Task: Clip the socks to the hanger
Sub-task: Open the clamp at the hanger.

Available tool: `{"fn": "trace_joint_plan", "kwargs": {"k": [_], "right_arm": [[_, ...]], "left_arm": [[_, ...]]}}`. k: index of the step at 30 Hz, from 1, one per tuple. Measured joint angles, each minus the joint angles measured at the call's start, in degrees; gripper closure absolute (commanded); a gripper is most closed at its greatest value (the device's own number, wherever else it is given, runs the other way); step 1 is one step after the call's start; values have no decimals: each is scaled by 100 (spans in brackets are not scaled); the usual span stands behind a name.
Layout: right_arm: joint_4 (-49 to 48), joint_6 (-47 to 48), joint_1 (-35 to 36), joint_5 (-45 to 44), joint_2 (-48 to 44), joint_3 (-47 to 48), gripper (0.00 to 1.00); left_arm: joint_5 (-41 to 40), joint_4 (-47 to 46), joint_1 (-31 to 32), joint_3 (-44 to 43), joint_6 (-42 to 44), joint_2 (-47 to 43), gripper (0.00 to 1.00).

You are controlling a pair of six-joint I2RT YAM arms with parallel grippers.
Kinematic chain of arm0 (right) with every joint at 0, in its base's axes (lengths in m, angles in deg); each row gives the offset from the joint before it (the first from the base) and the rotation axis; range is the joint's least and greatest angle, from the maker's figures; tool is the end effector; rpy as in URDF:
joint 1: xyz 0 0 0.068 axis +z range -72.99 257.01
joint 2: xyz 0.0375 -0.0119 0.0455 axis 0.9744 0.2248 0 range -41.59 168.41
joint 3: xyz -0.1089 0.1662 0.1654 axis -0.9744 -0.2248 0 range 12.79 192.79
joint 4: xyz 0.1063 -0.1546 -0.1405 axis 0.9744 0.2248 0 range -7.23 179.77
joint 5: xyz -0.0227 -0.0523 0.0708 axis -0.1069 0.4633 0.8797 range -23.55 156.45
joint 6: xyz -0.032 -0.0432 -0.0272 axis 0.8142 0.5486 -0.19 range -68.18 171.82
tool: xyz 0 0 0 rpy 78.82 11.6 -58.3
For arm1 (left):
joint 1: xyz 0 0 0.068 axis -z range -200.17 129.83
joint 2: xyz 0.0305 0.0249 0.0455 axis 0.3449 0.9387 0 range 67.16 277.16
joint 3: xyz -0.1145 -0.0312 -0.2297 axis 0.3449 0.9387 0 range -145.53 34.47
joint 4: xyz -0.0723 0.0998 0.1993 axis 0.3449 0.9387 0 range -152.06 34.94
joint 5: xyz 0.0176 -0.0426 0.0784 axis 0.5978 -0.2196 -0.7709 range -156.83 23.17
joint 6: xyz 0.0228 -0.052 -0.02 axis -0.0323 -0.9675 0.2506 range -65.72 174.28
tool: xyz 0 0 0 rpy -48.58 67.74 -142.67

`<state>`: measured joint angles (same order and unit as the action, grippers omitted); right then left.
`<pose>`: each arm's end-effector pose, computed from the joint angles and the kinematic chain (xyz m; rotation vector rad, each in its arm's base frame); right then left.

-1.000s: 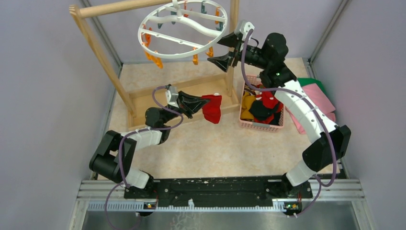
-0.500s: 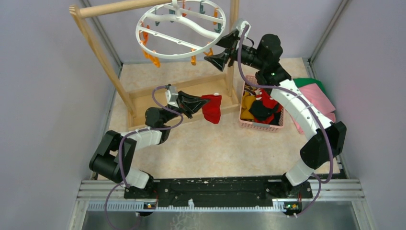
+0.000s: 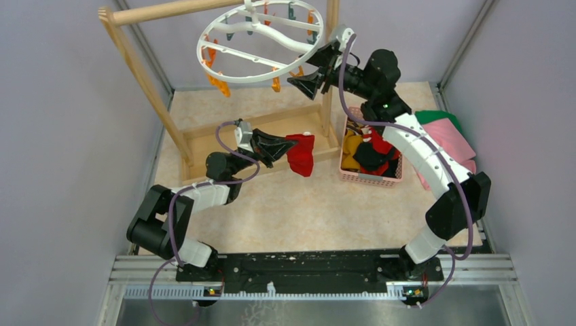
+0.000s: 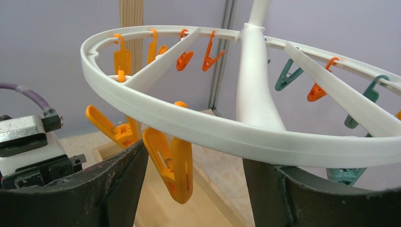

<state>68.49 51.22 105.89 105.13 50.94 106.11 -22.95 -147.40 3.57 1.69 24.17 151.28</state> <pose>0.2940 0.1940 0.4538 -0.8894 1.1084 0.8676 0.2293 -0.1346 0.2898 0.6930 1.0292 -1.1974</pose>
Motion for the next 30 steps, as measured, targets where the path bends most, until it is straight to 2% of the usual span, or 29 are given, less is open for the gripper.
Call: {"fn": "trace_joint_plan", "kwargs": {"k": [10, 18, 23, 30], "right_arm": [[-350, 284, 22, -96, -2, -391, 28], [-590, 682, 22, -302, -227, -1447, 27], [-730, 728, -15, -498, -339, -1674, 25], [-1917, 1222, -11, -638, -671, -2457, 26]], "left_arm": [[-2, 0, 0, 0, -2, 0, 100], [0, 2, 0, 0, -2, 0, 100], [-2, 2, 0, 2, 0, -7, 100], [-26, 0, 0, 63, 2, -140, 100]]}}
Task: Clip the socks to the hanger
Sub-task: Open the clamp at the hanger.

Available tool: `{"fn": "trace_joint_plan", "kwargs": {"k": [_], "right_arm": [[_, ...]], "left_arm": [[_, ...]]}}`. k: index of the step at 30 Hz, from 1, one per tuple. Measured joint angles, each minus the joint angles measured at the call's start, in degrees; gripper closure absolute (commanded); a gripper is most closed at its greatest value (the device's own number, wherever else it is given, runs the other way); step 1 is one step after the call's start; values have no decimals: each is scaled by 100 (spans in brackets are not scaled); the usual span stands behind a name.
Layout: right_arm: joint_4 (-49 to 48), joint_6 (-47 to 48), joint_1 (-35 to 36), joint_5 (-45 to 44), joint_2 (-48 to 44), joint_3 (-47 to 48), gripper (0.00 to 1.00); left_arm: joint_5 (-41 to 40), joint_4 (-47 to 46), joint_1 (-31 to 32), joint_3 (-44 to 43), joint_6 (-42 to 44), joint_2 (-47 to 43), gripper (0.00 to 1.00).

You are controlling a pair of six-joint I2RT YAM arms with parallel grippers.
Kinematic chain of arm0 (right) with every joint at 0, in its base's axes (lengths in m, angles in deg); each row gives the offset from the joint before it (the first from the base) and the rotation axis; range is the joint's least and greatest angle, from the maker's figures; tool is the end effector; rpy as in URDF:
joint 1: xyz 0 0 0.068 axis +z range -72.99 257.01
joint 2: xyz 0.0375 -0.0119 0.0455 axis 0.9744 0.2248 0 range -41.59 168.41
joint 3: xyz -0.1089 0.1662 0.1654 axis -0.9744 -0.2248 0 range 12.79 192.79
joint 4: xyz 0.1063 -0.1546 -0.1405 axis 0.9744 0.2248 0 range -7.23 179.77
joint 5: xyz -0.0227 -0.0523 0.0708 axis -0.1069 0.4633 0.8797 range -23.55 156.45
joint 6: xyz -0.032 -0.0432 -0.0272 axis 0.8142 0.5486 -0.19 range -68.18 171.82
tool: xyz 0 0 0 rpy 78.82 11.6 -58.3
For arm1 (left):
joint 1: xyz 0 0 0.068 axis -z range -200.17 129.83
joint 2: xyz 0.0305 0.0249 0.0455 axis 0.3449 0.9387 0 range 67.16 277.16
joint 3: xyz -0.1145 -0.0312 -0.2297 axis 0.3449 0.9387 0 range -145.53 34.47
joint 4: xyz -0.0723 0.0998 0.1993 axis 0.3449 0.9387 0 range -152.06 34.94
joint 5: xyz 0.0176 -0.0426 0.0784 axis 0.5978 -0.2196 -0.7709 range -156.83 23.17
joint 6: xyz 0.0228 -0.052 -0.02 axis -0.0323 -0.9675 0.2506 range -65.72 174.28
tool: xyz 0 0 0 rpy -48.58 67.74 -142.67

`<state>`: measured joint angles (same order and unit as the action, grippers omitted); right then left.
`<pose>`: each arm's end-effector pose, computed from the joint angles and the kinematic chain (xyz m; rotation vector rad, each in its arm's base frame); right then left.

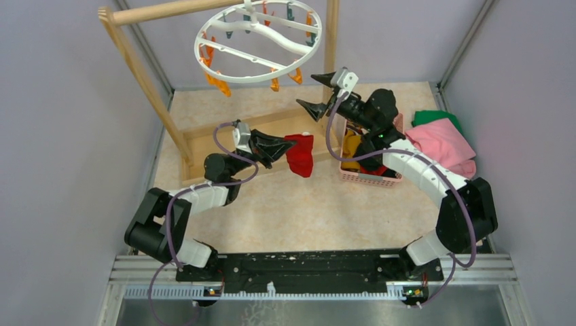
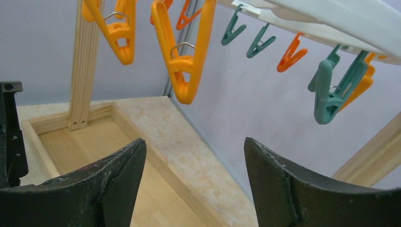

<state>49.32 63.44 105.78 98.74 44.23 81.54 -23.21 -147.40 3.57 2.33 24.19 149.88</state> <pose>0.2804 0.1812 0.3876 -0.8956 1.0181 0.6140 0.2248 -0.1325 0.2928 0.6909 1.0157 -1.1922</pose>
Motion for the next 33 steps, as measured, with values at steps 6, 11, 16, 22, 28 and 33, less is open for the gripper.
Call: {"fn": "trace_joint_plan", "kwargs": {"k": [6, 11, 16, 22, 28, 33], "right_arm": [[-793, 35, 125, -238, -11, -247, 29], [-1211, -44, 374, -531, -11, -225, 31], [-1366, -57, 579, -704, -11, -223, 33], [-1370, -22, 745, -1038, 50, -24, 37], [-1381, 85, 811, -1292, 168, 201, 42], [-1366, 127, 831, -1414, 229, 264, 45]], "left_arm": [[-24, 0, 0, 11, 0, -22, 100], [-42, 0, 0, 11, -7, -22, 100], [-42, 0, -4, 11, -31, -22, 100], [-44, 0, -4, 11, -42, -22, 100], [-55, 0, -4, 11, -42, -22, 100], [-59, 0, -4, 11, -42, -22, 100]]}}
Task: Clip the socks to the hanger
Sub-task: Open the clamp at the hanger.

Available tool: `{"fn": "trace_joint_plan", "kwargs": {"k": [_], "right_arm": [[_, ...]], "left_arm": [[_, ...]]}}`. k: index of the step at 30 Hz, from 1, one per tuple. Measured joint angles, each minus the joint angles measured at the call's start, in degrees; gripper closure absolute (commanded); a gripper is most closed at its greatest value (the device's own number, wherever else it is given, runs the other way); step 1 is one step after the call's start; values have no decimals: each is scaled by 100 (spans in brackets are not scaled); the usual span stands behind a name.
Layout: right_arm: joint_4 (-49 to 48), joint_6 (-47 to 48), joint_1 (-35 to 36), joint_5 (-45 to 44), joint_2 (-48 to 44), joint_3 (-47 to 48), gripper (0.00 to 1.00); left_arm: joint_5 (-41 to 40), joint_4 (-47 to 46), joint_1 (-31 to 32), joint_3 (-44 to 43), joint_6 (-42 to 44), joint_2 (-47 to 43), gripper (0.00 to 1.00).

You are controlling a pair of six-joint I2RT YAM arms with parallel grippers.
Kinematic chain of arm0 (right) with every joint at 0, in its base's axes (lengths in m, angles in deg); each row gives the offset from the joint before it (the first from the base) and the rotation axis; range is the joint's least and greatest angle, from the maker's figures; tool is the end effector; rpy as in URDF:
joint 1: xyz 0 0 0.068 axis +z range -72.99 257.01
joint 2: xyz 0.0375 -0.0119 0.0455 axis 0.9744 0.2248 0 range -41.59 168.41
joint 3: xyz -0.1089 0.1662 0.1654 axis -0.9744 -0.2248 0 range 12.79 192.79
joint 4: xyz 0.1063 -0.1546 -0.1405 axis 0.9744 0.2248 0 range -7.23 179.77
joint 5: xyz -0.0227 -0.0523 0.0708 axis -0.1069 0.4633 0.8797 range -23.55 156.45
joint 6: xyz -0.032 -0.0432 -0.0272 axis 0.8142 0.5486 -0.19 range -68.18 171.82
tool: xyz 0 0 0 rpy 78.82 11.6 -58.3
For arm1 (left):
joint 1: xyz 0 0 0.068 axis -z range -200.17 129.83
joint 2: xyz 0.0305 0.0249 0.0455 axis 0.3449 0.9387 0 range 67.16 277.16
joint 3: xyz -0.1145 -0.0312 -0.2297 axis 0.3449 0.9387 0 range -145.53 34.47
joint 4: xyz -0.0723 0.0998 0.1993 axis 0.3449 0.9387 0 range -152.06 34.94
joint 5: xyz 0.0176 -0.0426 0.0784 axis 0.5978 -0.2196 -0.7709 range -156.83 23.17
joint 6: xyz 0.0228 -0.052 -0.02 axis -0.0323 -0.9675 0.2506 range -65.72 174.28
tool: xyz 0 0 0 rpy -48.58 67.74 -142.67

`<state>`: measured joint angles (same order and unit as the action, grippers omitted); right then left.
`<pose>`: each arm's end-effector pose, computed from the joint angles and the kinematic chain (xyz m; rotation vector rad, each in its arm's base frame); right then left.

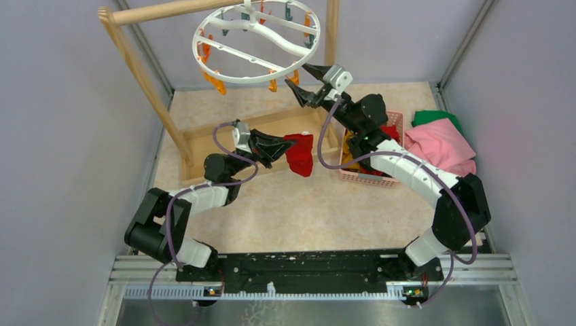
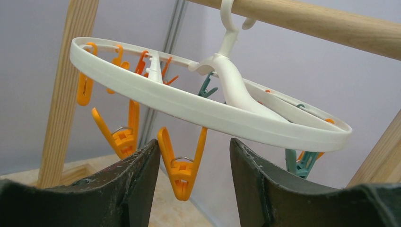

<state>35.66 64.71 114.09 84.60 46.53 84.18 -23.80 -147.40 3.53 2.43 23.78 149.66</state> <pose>0.2599 0.2138 0.4168 -0.7053 0.8241 0.5454 0.2245 -0.1318 0.2934 0.6773 1.0173 -1.1934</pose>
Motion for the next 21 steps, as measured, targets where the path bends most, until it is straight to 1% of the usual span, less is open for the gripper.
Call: {"fn": "trace_joint_plan", "kwargs": {"k": [15, 21], "right_arm": [[7, -50, 118, -162, 286, 267, 50], [2, -46, 142, -267, 308, 267, 49]], "left_arm": [[0, 0, 0, 2, -2, 0, 100], [0, 2, 0, 28, -2, 0, 100]]}}
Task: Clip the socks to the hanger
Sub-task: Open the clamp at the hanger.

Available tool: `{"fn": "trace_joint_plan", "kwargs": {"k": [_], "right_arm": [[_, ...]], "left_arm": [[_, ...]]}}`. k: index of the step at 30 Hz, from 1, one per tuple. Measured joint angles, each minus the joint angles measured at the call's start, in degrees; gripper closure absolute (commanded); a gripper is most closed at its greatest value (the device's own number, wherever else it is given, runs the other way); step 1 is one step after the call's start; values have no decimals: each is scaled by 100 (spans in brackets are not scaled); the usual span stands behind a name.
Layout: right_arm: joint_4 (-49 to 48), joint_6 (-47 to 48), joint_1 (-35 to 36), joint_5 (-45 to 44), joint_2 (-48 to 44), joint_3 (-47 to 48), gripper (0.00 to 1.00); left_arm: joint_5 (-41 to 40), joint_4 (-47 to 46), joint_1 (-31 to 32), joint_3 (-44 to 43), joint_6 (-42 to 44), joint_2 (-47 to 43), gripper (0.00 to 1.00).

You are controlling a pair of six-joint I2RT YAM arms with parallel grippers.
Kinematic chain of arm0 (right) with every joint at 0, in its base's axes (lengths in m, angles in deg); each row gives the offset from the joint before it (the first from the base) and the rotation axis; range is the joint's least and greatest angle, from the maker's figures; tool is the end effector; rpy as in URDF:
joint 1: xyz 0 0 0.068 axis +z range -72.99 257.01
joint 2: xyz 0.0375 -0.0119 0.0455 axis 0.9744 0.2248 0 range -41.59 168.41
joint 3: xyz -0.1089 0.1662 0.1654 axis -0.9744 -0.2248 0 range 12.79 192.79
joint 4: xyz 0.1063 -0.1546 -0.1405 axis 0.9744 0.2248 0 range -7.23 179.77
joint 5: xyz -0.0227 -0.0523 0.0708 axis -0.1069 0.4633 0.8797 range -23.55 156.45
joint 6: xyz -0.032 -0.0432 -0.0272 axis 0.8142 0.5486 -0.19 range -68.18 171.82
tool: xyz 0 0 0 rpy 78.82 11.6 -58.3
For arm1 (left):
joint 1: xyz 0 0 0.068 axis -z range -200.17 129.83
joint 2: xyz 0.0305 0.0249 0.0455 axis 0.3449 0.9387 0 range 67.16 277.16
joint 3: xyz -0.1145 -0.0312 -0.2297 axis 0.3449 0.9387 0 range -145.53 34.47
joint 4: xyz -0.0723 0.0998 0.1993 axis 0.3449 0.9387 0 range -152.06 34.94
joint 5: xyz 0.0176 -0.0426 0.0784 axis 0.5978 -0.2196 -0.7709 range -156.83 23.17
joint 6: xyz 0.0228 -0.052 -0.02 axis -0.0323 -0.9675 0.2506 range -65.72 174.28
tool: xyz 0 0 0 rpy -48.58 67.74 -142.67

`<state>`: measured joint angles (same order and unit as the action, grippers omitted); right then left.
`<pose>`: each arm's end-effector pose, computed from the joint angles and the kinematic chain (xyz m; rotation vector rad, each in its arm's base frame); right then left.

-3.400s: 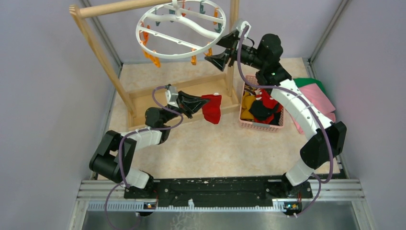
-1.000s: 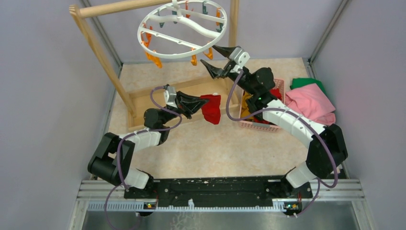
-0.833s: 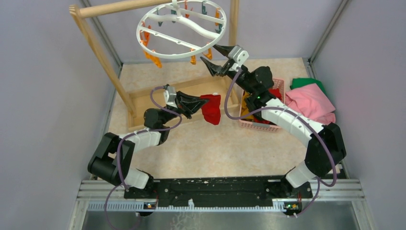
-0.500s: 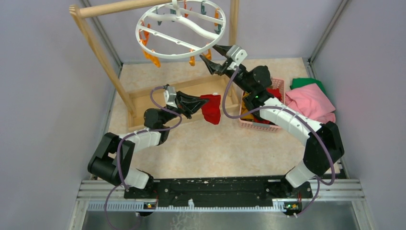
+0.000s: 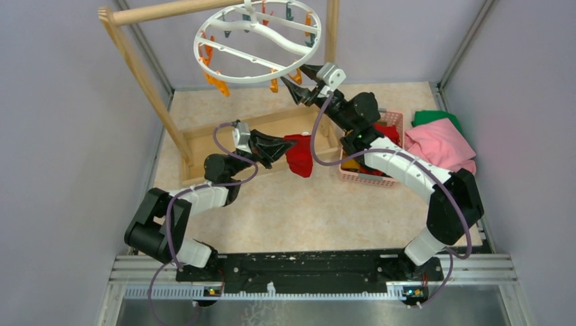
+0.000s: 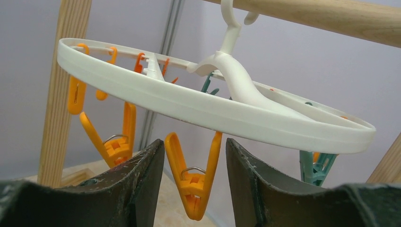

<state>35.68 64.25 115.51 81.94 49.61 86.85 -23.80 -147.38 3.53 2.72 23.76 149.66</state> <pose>0.2669 0.2276 0.4148 -0.6781 0.8463 0.5519 0.2242 -0.1317 0.2920 0.6762 1.0230 -1.1949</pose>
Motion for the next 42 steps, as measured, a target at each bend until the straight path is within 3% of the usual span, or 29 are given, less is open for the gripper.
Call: {"fn": "trace_joint_plan", "kwargs": {"k": [42], "right_arm": [[9, 219, 4, -243, 35, 151, 49]], "left_arm": [[0, 0, 0, 2, -87, 4, 100]]}}
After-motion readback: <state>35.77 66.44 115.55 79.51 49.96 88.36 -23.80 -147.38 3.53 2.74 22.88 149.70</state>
